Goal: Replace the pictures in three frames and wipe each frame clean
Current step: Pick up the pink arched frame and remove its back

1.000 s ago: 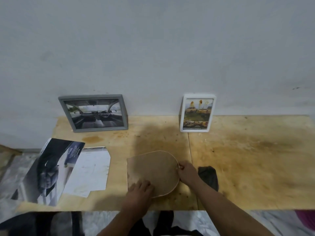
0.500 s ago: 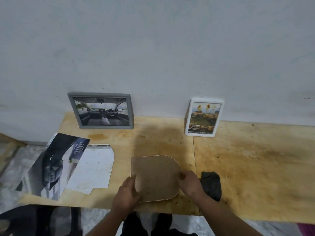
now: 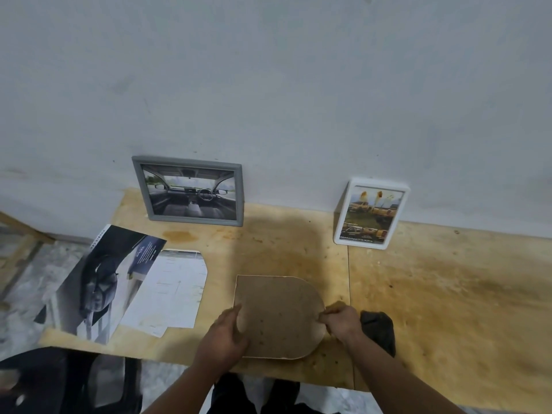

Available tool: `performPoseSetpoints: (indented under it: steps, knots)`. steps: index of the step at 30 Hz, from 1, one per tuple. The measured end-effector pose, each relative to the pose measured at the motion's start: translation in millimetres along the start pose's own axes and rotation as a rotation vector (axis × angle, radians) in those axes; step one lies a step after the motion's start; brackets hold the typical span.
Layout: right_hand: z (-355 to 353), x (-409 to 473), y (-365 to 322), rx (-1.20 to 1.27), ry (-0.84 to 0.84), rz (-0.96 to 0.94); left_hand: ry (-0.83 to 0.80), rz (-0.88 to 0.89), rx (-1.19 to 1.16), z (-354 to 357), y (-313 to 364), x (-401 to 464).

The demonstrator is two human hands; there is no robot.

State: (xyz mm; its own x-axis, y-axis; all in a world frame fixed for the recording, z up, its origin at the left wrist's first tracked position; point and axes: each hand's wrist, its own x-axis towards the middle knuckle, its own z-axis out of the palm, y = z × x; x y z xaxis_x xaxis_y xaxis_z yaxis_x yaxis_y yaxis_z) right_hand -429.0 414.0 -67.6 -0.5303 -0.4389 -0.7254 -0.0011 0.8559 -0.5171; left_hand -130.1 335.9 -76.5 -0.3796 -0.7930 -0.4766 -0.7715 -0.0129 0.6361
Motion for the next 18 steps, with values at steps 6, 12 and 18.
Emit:
performPoseSetpoints:
  steps: [6, 12, 18]
  knots:
    - [-2.4, 2.5, -4.8, 0.024, -0.064, 0.072, 0.004, 0.016, 0.029, 0.9, -3.0, 2.2]
    - [-11.7, -1.6, -1.2, 0.07, -0.143, 0.006, -0.029, 0.011, 0.101, 0.3, -7.3, 7.6]
    - [-35.7, -13.9, -19.0, 0.043, -0.337, 0.058, -0.016, 0.013, 0.181, 1.2, -12.4, 15.2]
